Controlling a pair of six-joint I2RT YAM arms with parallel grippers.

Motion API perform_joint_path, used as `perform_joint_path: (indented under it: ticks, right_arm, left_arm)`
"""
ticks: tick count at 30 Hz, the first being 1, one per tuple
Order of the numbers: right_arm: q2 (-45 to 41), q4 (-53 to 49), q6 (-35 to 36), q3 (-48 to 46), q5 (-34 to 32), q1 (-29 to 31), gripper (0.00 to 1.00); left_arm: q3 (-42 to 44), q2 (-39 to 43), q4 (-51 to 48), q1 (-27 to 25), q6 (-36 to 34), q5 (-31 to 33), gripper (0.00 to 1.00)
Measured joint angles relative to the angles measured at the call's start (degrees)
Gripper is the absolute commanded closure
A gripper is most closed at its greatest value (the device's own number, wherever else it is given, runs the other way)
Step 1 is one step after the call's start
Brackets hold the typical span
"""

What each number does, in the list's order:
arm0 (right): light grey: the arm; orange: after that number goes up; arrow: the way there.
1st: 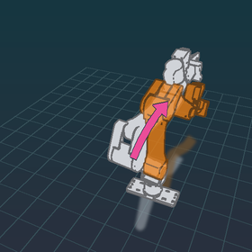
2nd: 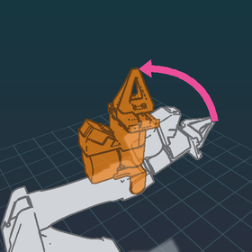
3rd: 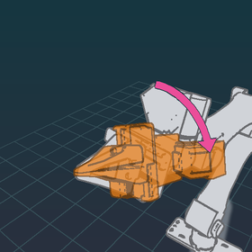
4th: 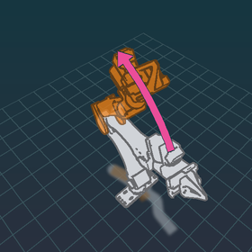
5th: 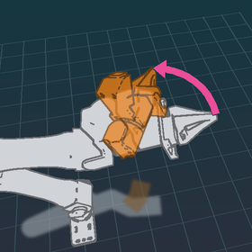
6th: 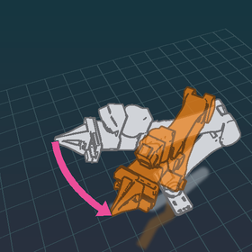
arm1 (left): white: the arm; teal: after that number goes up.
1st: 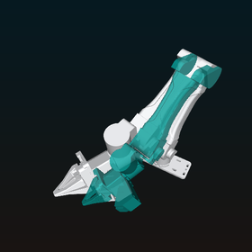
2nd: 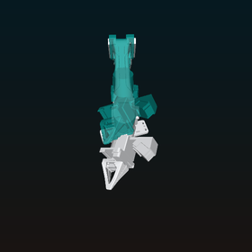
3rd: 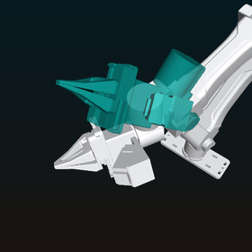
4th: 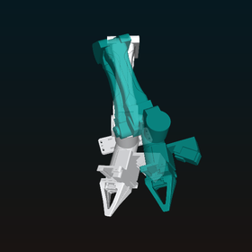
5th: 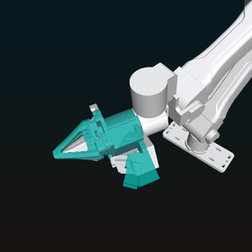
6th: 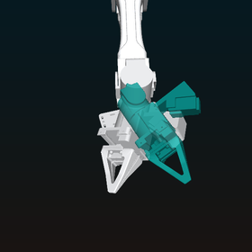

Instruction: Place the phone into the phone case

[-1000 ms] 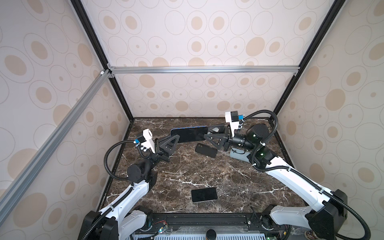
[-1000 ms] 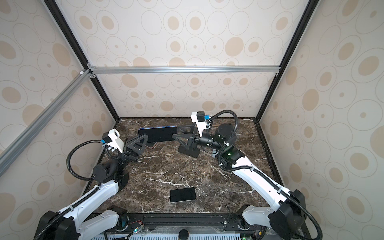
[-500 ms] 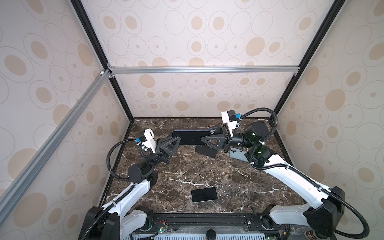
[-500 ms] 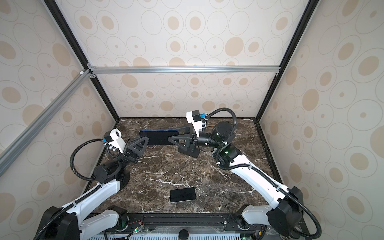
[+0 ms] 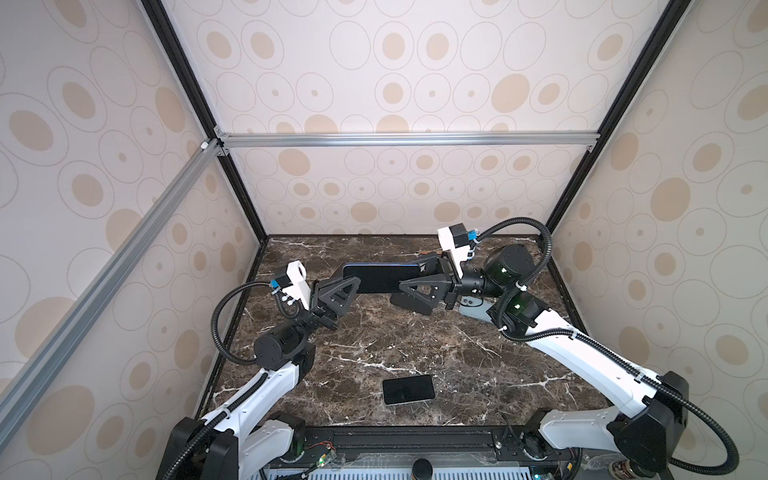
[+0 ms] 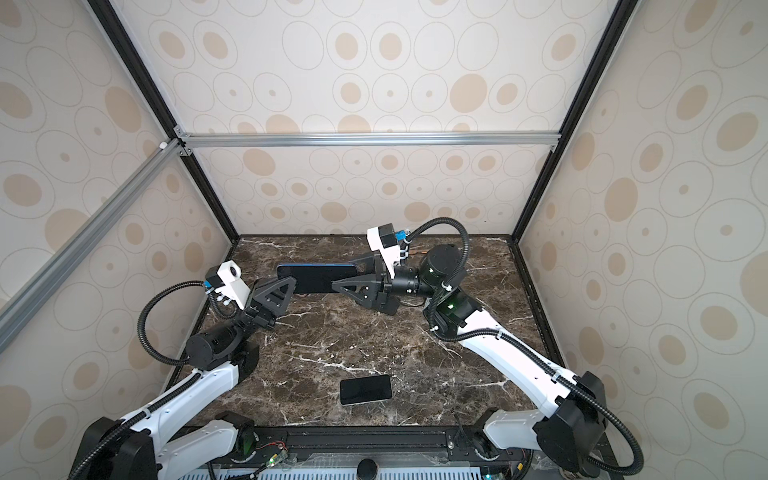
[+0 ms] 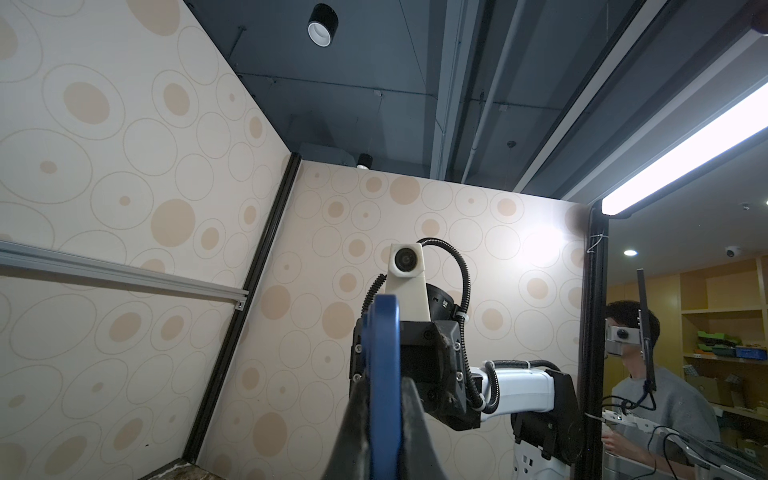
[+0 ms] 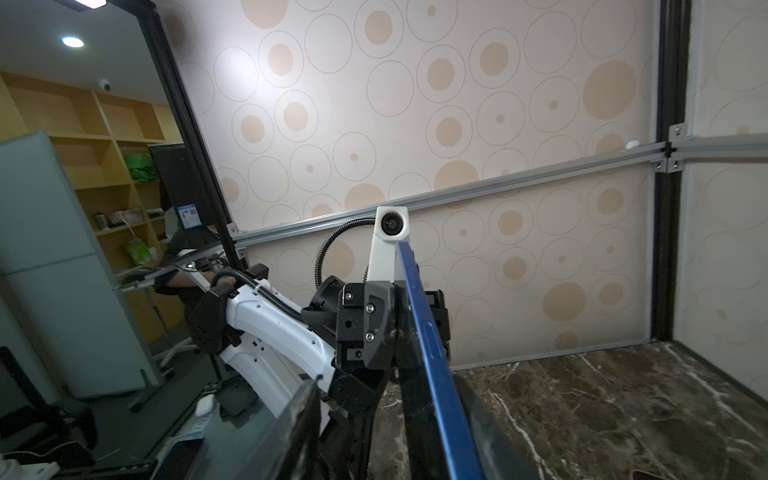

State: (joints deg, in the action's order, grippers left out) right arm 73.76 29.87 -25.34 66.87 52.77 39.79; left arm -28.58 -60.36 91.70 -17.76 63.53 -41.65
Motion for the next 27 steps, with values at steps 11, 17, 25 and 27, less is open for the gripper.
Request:
perform_joint_path:
  ticks: [11,17,25,27]
  right_arm:
    - [0.28,0.46,-0.20,-0.02,0.66,0.57,0.44]
    - [0.28,0.79,-0.28,-0.02,0.83,0.81,0.47]
    - [0.28,1.01,0.02,-0.35,1.03,1.36,0.43]
    - [0.28,0.92,0.37,-0.61,0.55,1.36,0.50]
  left_arm:
    - [0.55,0.92,-0.04,0.04,-0.42,0.02,1.00]
    - [0.63,1.29,0.00,0.04,-0.61,0.02,1.00]
    - [1.14,1.36,0.04,0.09,-0.92,0.61,1.00]
    - [1.22,1.36,0.09,0.09,-0.94,0.52,1.00]
